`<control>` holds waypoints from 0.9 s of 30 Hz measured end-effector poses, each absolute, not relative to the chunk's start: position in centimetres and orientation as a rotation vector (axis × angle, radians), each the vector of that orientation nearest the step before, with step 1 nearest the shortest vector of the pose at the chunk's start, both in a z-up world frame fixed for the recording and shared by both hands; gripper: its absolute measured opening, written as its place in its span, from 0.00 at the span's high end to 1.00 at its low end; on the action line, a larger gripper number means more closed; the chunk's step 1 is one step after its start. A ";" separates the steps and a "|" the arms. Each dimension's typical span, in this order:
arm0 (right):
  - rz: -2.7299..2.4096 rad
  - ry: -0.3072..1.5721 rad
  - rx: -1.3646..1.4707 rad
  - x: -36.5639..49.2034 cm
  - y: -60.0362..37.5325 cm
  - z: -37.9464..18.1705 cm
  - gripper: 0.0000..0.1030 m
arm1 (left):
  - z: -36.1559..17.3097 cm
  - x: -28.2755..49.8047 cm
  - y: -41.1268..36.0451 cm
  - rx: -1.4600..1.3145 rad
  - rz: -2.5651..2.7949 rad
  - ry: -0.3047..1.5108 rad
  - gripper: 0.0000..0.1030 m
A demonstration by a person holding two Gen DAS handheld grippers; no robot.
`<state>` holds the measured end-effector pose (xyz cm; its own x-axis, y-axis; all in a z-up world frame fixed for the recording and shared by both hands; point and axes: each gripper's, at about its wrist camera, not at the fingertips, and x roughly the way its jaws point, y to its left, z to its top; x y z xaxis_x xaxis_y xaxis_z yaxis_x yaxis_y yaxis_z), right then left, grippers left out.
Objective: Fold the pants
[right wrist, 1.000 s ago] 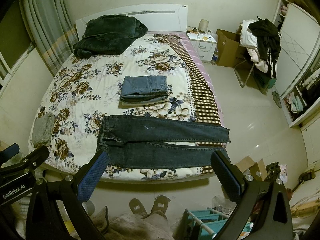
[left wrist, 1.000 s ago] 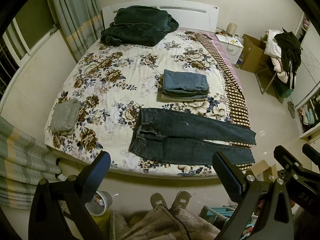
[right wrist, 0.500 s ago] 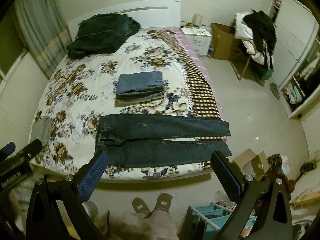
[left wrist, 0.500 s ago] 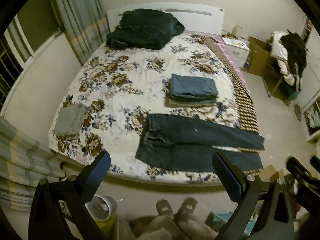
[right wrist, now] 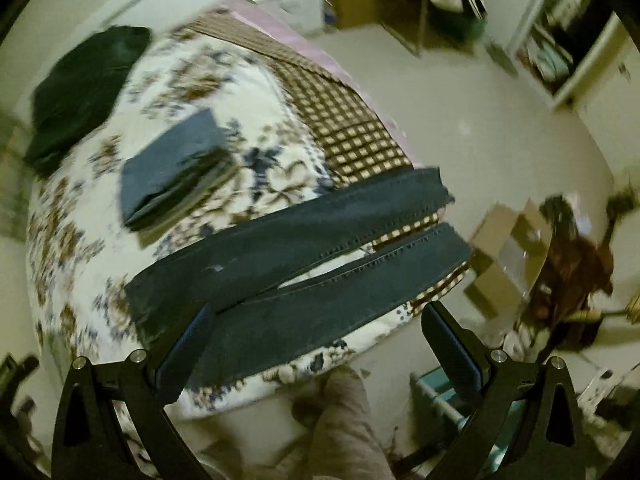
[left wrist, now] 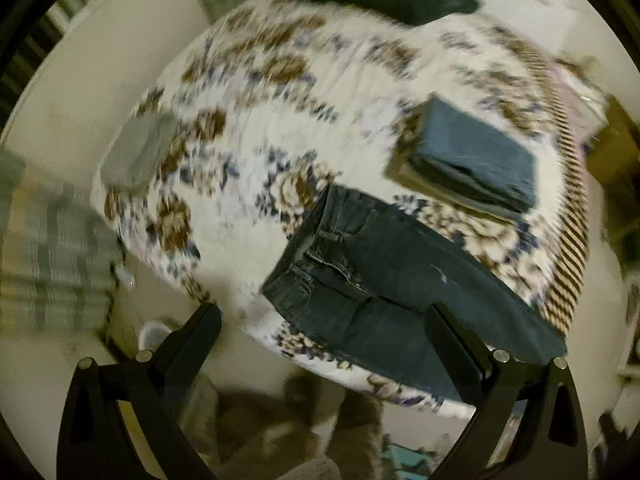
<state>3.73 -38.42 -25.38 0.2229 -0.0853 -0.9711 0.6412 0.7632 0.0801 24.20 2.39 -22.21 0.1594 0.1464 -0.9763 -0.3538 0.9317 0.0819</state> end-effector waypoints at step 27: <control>-0.944 1.530 0.967 22.2 -62.4 -68.3 0.00 | -59.2 45.5 0.5 -0.417 0.768 1.728 0.00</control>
<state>22.19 -62.42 -68.33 -0.1269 0.1039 -0.9865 0.9283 0.3628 -0.0812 45.54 0.53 -59.22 -0.2946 0.1098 -0.9493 -0.6311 0.7236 0.2796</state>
